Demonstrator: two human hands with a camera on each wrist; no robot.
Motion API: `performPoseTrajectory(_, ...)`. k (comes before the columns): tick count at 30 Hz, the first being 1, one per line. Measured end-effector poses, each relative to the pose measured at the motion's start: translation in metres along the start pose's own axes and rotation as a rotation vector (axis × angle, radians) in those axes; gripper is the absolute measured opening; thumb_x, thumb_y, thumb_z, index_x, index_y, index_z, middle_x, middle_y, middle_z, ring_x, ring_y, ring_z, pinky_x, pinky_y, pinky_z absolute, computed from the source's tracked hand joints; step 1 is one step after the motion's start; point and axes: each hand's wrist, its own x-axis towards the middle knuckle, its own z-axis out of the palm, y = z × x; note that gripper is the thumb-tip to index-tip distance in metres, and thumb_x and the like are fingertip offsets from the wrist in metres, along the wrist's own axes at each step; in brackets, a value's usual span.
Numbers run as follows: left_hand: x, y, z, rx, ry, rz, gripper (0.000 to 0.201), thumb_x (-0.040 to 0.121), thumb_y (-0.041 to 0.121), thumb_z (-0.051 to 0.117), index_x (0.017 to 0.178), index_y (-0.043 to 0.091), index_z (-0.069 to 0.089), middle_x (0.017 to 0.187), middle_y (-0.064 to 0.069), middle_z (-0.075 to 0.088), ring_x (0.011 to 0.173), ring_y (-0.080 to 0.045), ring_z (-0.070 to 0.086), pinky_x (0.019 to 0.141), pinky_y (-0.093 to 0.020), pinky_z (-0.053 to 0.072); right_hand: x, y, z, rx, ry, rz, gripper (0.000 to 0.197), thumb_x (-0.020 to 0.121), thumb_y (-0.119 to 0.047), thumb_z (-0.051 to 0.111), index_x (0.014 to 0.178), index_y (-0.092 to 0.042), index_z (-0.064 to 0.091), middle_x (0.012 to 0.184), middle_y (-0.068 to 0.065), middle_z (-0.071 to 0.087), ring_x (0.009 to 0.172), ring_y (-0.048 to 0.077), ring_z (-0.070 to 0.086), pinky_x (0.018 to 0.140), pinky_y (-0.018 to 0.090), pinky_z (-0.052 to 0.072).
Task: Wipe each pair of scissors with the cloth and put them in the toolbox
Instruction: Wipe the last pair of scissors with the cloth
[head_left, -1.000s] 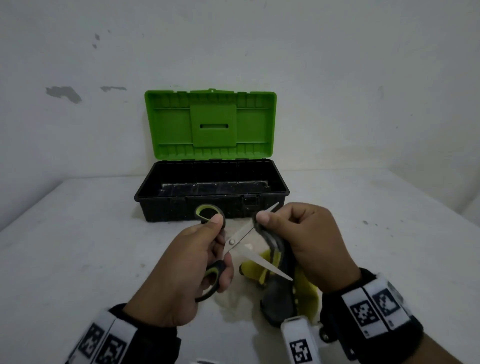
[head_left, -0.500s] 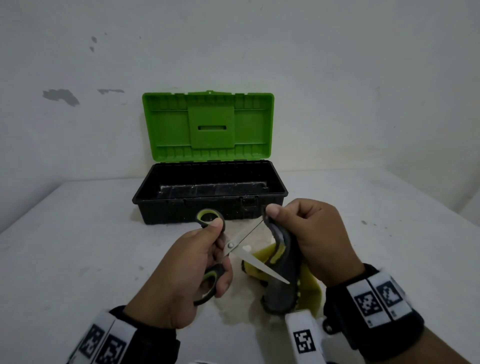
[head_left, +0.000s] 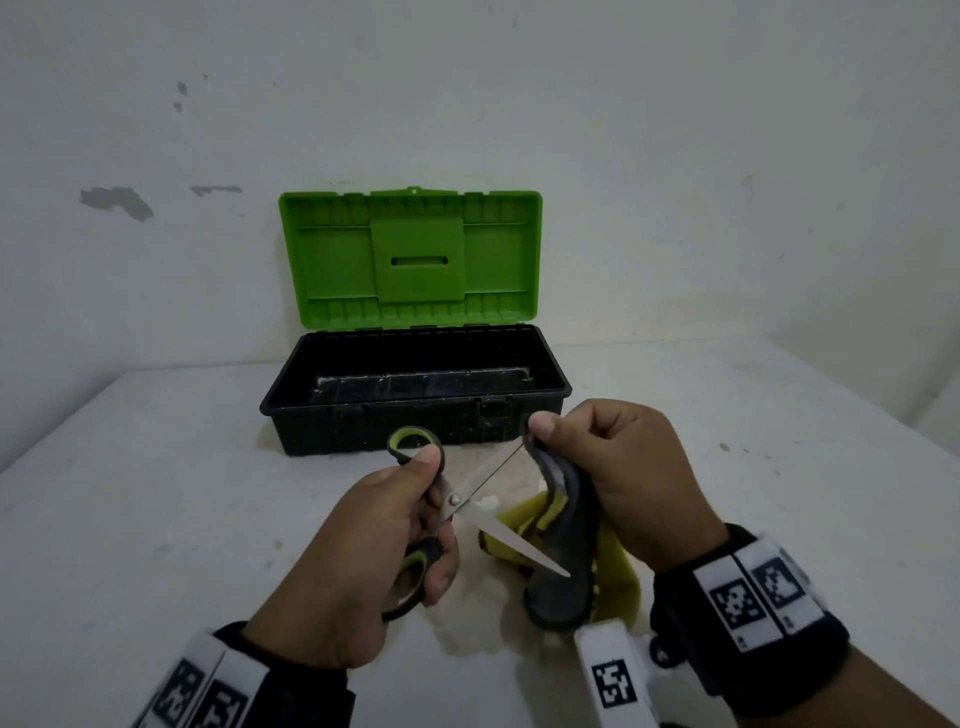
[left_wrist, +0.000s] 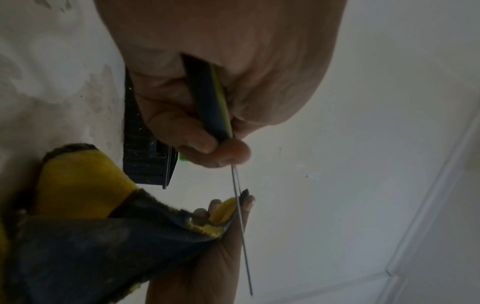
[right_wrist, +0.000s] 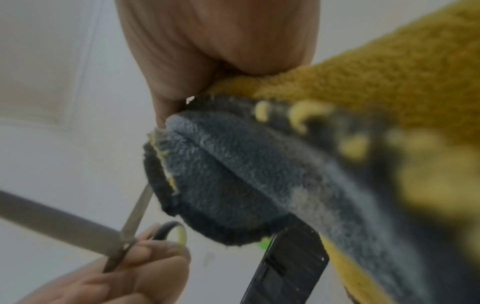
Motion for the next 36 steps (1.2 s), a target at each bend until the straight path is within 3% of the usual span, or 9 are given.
performPoseTrajectory(6, 0.003, -0.001, -0.001, 0.040, 0.119, 0.058, 0.038, 0.100, 0.040, 0.043, 0.085, 0.006, 0.051, 0.062, -0.015, 0.050, 0.041, -0.022, 0.045, 0.040, -0.024, 0.039, 0.016, 0.010, -0.022, -0.017, 0.121, 0.071, 0.053, 0.072, -0.054, 0.072, 0.060, -0.003, 0.064, 0.054, 0.009, 0.057, 0.052, 0.018, 0.050, 0.054, 0.031, 0.044)
performPoseTrajectory(11, 0.011, -0.004, -0.008, 0.318, 0.193, 0.168, 0.012, 0.096, 0.012, 0.045, 0.087, 0.006, 0.050, 0.061, -0.013, 0.061, 0.052, -0.014, 0.053, 0.054, -0.026, 0.042, 0.010, 0.009, -0.025, -0.130, 0.030, 0.070, 0.055, 0.094, -0.046, 0.059, 0.067, 0.002, 0.061, 0.056, 0.009, 0.064, 0.052, 0.018, 0.056, 0.056, 0.030, 0.048)
performPoseTrajectory(14, 0.017, -0.008, -0.010, 0.468, 0.202, 0.278, 0.011, 0.094, 0.009, 0.045, 0.092, 0.018, 0.051, 0.066, -0.009, 0.066, 0.055, -0.010, 0.053, 0.056, -0.025, 0.043, 0.003, 0.007, -0.018, -0.236, -0.049, 0.122, 0.052, 0.097, -0.045, 0.054, 0.064, -0.006, 0.056, 0.053, 0.002, 0.057, 0.049, 0.014, 0.050, 0.053, 0.025, 0.042)
performPoseTrajectory(20, 0.021, -0.017, -0.012, 0.644, 0.235, 0.529, 0.014, 0.097, 0.013, 0.050, 0.092, 0.026, 0.051, 0.076, -0.004, 0.062, 0.067, -0.010, 0.058, 0.061, -0.022, 0.049, -0.009, 0.000, 0.005, -0.063, -0.210, 0.340, 0.049, 0.099, -0.046, 0.054, 0.062, -0.016, 0.065, 0.060, 0.007, 0.064, 0.056, 0.019, 0.059, 0.063, 0.030, 0.049)
performPoseTrajectory(23, 0.023, -0.021, -0.014, 0.747, 0.267, 0.652, 0.016, 0.096, 0.015, 0.052, 0.089, 0.029, 0.051, 0.073, 0.002, 0.058, 0.070, -0.006, 0.055, 0.062, -0.020, 0.047, -0.008, -0.007, 0.012, 0.082, -0.203, 0.445, 0.060, 0.098, -0.045, 0.054, 0.046, -0.019, 0.068, 0.052, 0.003, 0.065, 0.048, 0.015, 0.063, 0.058, 0.027, 0.050)
performPoseTrajectory(26, 0.025, -0.025, -0.015, 0.864, 0.292, 0.762, 0.014, 0.096, 0.014, 0.053, 0.087, 0.025, 0.053, 0.072, 0.008, 0.053, 0.072, -0.003, 0.053, 0.062, -0.013, 0.043, -0.003, -0.011, 0.014, 0.162, -0.203, 0.539, 0.060, 0.091, -0.055, 0.058, 0.048, -0.015, 0.071, 0.055, 0.006, 0.067, 0.048, 0.017, 0.064, 0.059, 0.029, 0.050)
performPoseTrajectory(30, 0.029, -0.026, -0.016, 1.014, 0.300, 0.863, 0.016, 0.097, 0.010, 0.051, 0.085, 0.021, 0.056, 0.073, 0.005, 0.054, 0.063, -0.008, 0.052, 0.058, -0.024, 0.045, -0.002, -0.013, 0.017, 0.167, -0.311, 0.566, 0.056, 0.079, -0.062, 0.066, 0.056, -0.012, 0.072, 0.061, 0.007, 0.066, 0.052, 0.018, 0.061, 0.066, 0.032, 0.049)
performPoseTrajectory(33, 0.032, -0.026, -0.018, 1.069, 0.306, 0.939, 0.014, 0.093, 0.016, 0.046, 0.087, 0.016, 0.059, 0.072, 0.001, 0.058, 0.060, -0.012, 0.056, 0.069, -0.028, 0.045, -0.002, -0.012, 0.015, 0.158, -0.323, 0.524, 0.044, 0.091, -0.041, 0.065, 0.059, -0.011, 0.072, 0.063, 0.006, 0.065, 0.052, 0.014, 0.058, 0.063, 0.028, 0.048)
performPoseTrajectory(36, 0.030, -0.024, -0.021, 0.981, 0.316, 0.866, 0.005, 0.093, 0.017, 0.057, 0.094, 0.022, 0.058, 0.077, 0.008, 0.059, 0.069, -0.005, 0.058, 0.064, -0.024, 0.051, -0.004, -0.007, 0.011, 0.059, -0.338, 0.417, 0.039, 0.097, -0.027, 0.059, 0.067, -0.010, 0.078, 0.073, 0.013, 0.073, 0.064, 0.015, 0.065, 0.069, 0.027, 0.053)
